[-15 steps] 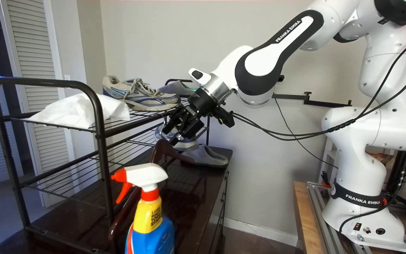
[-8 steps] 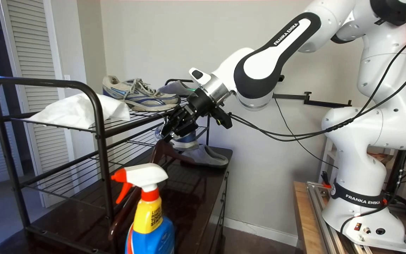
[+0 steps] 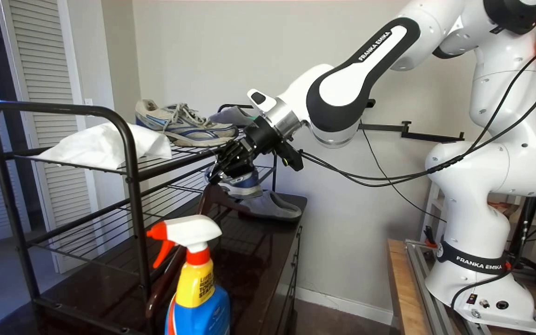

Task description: Put the brown hanger on the topmost shelf.

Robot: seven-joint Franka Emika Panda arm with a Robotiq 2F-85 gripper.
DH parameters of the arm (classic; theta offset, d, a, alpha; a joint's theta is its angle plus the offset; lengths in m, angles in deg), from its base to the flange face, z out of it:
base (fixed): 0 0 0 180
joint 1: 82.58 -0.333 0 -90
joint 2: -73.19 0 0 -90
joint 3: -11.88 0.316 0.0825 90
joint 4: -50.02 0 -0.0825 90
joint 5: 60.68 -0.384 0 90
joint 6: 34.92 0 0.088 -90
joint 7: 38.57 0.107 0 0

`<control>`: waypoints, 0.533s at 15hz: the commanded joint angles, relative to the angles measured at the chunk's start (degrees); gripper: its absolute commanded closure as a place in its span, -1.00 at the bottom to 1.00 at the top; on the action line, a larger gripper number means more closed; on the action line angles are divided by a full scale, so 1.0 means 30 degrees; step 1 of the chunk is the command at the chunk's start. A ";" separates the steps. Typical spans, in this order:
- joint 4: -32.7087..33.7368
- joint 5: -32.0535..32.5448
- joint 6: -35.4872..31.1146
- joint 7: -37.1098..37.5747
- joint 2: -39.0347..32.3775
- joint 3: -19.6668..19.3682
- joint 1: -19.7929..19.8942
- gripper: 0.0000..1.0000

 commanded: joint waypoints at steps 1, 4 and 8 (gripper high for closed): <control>0.0472 -0.0103 -0.0395 0.0097 -0.0159 -0.1121 -0.1281 1.00; 0.0580 -0.0106 -0.0424 0.0154 -0.0160 -0.1664 -0.1929 0.98; 0.0397 -0.0142 -0.0493 0.0299 0.0308 -0.1705 -0.1930 0.97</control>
